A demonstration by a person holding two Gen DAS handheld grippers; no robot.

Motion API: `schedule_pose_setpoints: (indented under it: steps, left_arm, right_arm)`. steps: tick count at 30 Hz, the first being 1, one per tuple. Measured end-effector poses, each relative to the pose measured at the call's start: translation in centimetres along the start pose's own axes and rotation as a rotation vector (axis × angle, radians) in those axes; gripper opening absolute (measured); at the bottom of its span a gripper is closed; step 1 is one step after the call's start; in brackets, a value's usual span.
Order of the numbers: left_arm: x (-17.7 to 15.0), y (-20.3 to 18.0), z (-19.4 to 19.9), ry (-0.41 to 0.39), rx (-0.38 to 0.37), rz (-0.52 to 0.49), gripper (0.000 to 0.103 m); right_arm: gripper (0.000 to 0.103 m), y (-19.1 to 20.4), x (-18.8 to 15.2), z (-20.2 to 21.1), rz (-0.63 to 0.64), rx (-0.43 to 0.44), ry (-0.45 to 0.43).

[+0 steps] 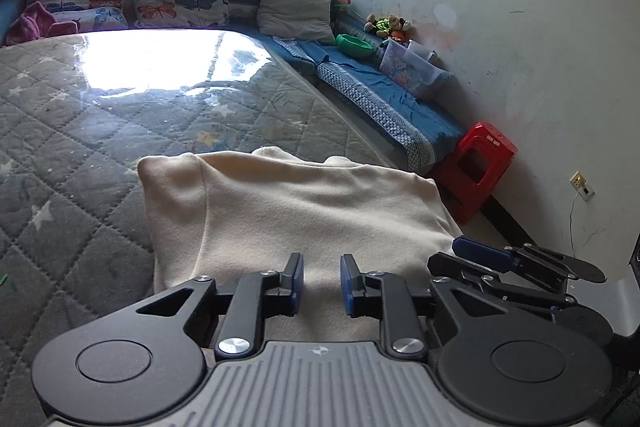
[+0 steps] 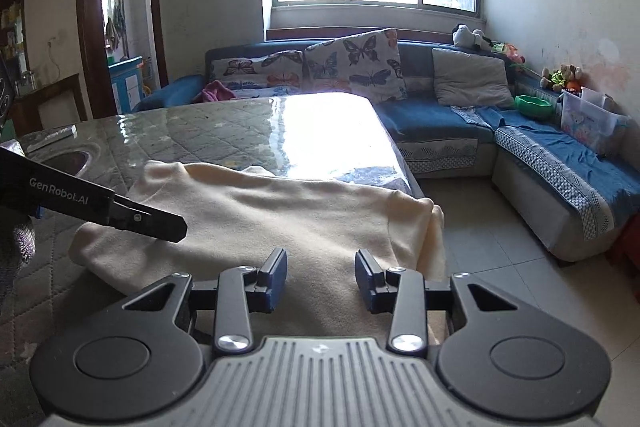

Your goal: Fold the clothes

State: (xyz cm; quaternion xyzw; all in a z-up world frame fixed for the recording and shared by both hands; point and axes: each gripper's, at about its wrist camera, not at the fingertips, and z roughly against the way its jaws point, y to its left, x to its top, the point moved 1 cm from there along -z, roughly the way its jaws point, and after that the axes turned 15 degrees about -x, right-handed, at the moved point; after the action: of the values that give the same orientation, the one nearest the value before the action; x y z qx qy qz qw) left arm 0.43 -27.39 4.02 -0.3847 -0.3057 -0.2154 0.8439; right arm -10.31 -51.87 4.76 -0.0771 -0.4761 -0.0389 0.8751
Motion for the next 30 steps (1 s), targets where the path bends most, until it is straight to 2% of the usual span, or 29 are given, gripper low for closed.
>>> schedule_pose_setpoints:
  steps: [3, 5, 12, 14, 17, 20, 22, 26, 30]
  left_arm:
    - [-0.4, 0.0, 0.1, 0.011, 0.013, 0.001, 0.026]
    - [-0.7, -0.2, 0.5, 0.011, 0.015, -0.003, 0.040]
    - [-1.4, -1.0, 1.7, 0.003, 0.036, -0.043, 0.052]
    - [-1.6, -1.0, 2.2, 0.002, 0.042, -0.048, 0.057]
    - [-1.9, -0.9, 2.9, -0.010, 0.051, -0.051, 0.061]
    - [-2.3, -0.9, 3.7, -0.029, 0.065, -0.060, 0.072]
    - [-2.6, -0.9, 4.3, -0.041, 0.063, -0.064, 0.074]
    - [-3.2, -0.8, 5.4, -0.065, 0.068, -0.077, 0.085]
    - [-3.8, -0.6, 6.3, -0.085, 0.085, -0.084, 0.091]
  right_arm:
    - [0.045, 0.2, -0.7, -0.4, 0.006, -0.003, 0.023]
    - [0.047, 0.3, -1.0, -0.3, 0.007, -0.006, 0.026]
    - [0.069, 0.7, -0.9, 1.1, -0.007, -0.027, -0.001]
    - [0.070, 0.8, -1.0, 1.4, -0.012, -0.033, -0.001]
    - [0.084, 1.1, -1.2, 2.0, -0.021, -0.050, -0.002]
    - [0.086, 1.6, -1.3, 2.5, -0.008, -0.065, -0.010]
    - [0.091, 2.0, -1.3, 2.8, -0.014, -0.070, -0.013]
    - [0.101, 2.6, -1.5, 3.4, -0.035, -0.080, -0.018]
    - [0.103, 3.3, -2.0, 3.8, -0.036, -0.107, -0.020]
